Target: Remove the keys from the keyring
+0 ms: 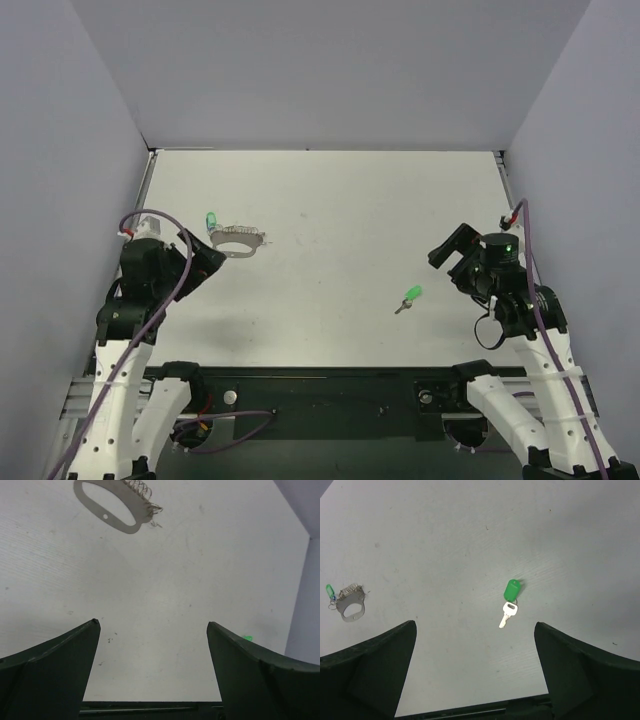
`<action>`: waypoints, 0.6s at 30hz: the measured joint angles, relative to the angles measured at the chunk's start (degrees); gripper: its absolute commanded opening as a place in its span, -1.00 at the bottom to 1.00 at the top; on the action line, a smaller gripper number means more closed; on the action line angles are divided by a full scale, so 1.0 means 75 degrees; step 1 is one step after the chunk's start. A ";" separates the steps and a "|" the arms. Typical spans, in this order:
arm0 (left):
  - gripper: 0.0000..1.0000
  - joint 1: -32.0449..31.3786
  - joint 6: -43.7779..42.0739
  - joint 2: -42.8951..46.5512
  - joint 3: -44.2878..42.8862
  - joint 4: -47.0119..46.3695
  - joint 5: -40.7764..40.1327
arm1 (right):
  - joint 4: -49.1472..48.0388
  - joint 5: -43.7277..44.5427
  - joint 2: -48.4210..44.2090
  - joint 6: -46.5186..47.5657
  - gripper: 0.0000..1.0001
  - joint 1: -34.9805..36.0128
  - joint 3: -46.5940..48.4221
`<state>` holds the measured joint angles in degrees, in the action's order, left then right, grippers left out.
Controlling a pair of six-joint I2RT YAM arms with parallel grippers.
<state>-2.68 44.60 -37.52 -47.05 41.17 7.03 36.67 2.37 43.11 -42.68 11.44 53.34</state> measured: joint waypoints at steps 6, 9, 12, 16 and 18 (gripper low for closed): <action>0.98 -0.0201 -0.1020 -0.0539 -0.0393 0.1294 -0.0478 | 0.0032 -0.0560 -0.0347 0.0015 0.96 0.0087 -0.0699; 1.00 -0.0344 -0.1390 -0.0487 -0.0393 0.1652 -0.0592 | 0.0015 -0.1072 -0.0574 0.0052 0.95 0.0143 -0.1174; 1.00 -0.0490 -0.1649 -0.0548 -0.0393 0.1804 -0.0688 | 0.0012 -0.1460 -0.0699 0.0090 0.93 0.0239 -0.1585; 1.00 -0.0525 -0.1923 -0.0801 -0.0391 0.1789 -0.0498 | -0.0189 -0.1725 -0.0606 0.0105 0.93 0.0274 -0.1918; 1.00 -0.0530 -0.2022 -0.0825 -0.0341 0.1623 -0.0251 | -0.0315 -0.1769 -0.0370 0.0166 0.93 0.0274 -0.1953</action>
<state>-6.66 29.43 -43.70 -49.60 53.34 5.15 34.30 -10.90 40.34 -41.43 13.50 38.70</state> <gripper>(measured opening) 0.999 0.967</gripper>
